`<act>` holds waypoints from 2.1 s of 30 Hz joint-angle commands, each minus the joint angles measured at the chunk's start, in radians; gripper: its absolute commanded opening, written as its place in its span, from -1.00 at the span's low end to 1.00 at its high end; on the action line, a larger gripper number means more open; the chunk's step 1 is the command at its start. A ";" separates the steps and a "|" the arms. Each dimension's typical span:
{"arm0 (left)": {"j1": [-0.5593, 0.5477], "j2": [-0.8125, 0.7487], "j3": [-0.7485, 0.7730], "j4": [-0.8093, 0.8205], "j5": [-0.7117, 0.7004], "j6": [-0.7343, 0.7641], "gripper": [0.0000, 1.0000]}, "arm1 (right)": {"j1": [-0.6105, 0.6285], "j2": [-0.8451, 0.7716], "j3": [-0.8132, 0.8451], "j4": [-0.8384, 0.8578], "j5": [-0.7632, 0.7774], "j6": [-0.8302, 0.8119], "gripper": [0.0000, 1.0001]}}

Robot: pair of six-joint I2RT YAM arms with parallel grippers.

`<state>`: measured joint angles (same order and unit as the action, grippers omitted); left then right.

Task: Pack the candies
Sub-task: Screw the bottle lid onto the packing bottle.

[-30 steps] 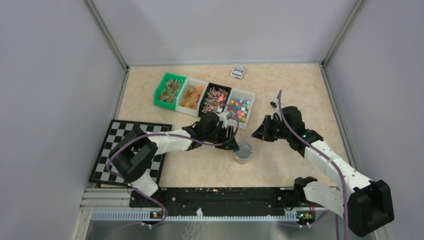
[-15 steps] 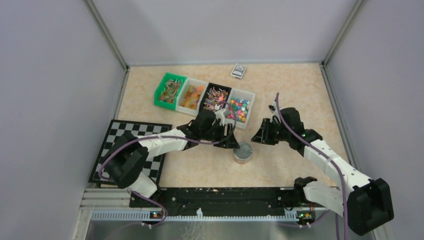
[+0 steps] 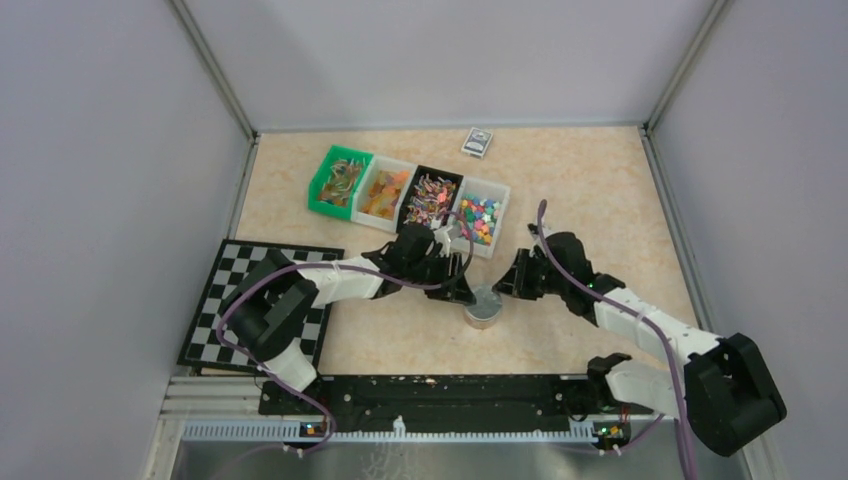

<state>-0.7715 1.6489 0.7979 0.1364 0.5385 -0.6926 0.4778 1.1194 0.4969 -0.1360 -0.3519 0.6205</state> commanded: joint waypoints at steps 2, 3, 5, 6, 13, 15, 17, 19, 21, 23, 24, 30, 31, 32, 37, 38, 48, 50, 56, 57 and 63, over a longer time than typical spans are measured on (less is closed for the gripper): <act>-0.008 0.008 0.000 0.028 -0.025 0.006 -0.22 | 0.060 -0.024 -0.155 -0.055 0.100 0.073 -0.84; -0.008 0.008 0.005 0.014 -0.029 0.011 -0.26 | 0.061 -0.041 -0.169 -0.060 0.122 0.078 -0.86; -0.008 0.003 0.009 -0.012 -0.044 0.021 -0.26 | 0.063 -0.064 -0.212 -0.042 0.133 0.104 -0.90; -0.008 -0.002 0.010 -0.023 -0.052 0.023 -0.23 | 0.074 -0.071 -0.239 -0.025 0.134 0.124 -0.91; -0.008 -0.008 -0.008 -0.065 -0.128 0.035 -0.10 | 0.182 -0.022 -0.330 0.091 0.176 0.225 -0.93; -0.008 0.015 -0.016 -0.069 -0.135 0.033 -0.22 | 0.189 -0.008 -0.335 0.121 0.177 0.228 -0.93; -0.009 0.017 -0.043 -0.048 -0.127 0.021 -0.30 | 0.189 -0.009 -0.344 0.194 0.162 0.220 -0.93; -0.009 -0.009 -0.096 -0.004 -0.120 0.001 -0.43 | 0.189 0.000 -0.325 0.247 0.159 0.200 -0.92; -0.009 -0.037 -0.130 0.022 -0.128 -0.016 -0.56 | 0.189 0.041 -0.290 0.261 0.170 0.184 -0.91; -0.009 -0.046 -0.150 0.034 -0.136 -0.024 -0.68 | 0.189 0.120 -0.271 0.309 0.145 0.184 -0.92; -0.009 -0.041 -0.154 0.030 -0.140 -0.025 -0.71 | 0.191 0.174 -0.279 0.355 0.123 0.194 -0.93; -0.009 -0.038 -0.215 0.068 -0.157 -0.056 -0.70 | 0.201 0.262 -0.306 0.487 0.105 0.227 -0.94; -0.009 -0.044 -0.213 0.067 -0.164 -0.054 -0.70 | 0.201 0.248 -0.301 0.476 0.112 0.223 -0.94; -0.010 -0.047 -0.206 0.057 -0.168 -0.052 -0.69 | 0.202 0.232 -0.294 0.463 0.121 0.220 -0.94; -0.009 -0.062 -0.173 0.025 -0.174 -0.040 -0.48 | 0.201 0.156 -0.318 0.507 0.151 0.227 -0.82; -0.010 -0.070 -0.168 0.023 -0.176 -0.039 -0.44 | 0.198 0.136 -0.314 0.511 0.160 0.230 -0.76; -0.009 -0.105 -0.060 -0.055 -0.173 -0.014 0.08 | 0.061 0.008 -0.029 0.253 0.249 0.134 -0.05; -0.009 -0.127 -0.057 -0.059 -0.171 -0.005 0.18 | 0.055 -0.003 0.017 0.181 0.256 0.090 0.08; -0.006 -0.263 -0.030 -0.145 -0.234 0.031 0.55 | 0.055 -0.071 0.149 -0.014 0.098 -0.208 0.43; -0.004 -0.290 -0.037 -0.164 -0.250 0.026 0.56 | 0.054 -0.081 0.172 -0.073 0.084 -0.279 0.43; 0.003 -0.366 -0.074 -0.170 -0.179 -0.009 0.47 | 0.078 -0.088 0.302 -0.291 0.051 -0.292 -0.32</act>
<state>-0.7731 1.3144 0.7204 -0.0204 0.3202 -0.6964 0.5385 1.0489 0.7101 -0.2497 -0.2493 0.3847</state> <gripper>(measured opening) 0.746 0.502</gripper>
